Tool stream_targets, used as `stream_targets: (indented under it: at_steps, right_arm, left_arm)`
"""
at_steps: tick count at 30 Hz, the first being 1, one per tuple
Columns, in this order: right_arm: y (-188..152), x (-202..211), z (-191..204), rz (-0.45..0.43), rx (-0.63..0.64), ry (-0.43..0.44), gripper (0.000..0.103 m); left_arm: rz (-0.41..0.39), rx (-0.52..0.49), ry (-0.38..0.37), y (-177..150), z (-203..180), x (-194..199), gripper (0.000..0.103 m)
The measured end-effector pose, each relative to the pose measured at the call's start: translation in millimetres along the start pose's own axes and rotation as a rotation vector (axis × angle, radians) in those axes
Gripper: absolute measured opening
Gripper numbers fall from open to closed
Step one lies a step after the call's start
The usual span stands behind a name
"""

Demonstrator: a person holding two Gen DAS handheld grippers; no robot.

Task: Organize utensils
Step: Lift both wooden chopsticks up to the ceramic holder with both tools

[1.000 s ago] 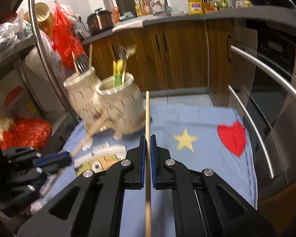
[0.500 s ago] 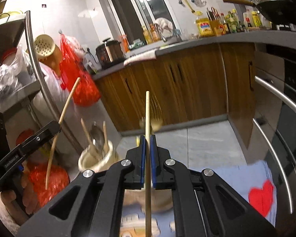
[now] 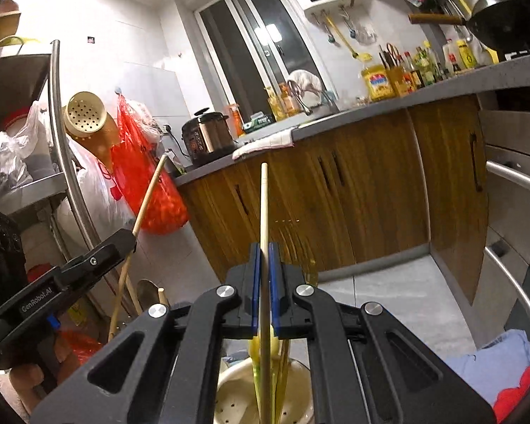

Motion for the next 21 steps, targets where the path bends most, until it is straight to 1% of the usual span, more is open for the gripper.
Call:
stream_targets:
  at_steps: [4,9,15,17,21]
  right_arm:
    - [-5,-6,-1,-0.017,-0.004,0.009,0.005]
    - [-12,-12,-2,-0.047,0.003,-0.003,0.005]
    - [-21,-3,6,-0.119,0.089,-0.038,0.005]
    - [-26,-1,8,-0.116,0.118,-0.042,0.005]
    - [-34,0,8,-0.073,0.142,-0.047,0.005]
  left_arm:
    - [-0.022,-0.014,0.012,-8,-1,-2,0.005]
    - [-0.032,-0.035,0.021,-16,-2,-2,0.005]
    - [-0.032,-0.007,0.026,-25,4,1,0.005]
    - [-0.032,-0.004,0.025,-26,5,4,0.005]
    - [-0.021,-0.007,0.022,-27,6,11,0.005]
Point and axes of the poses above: each gripper's, at about its wrist camera, not at the fingertips, and x roughly against the way its jaws point, z to its left, y to its top, the point moved 2 cm from there along -x, roughly the way its jaws point, and after that the axes turned 5 degrees about -x, right-handed, at the moved point
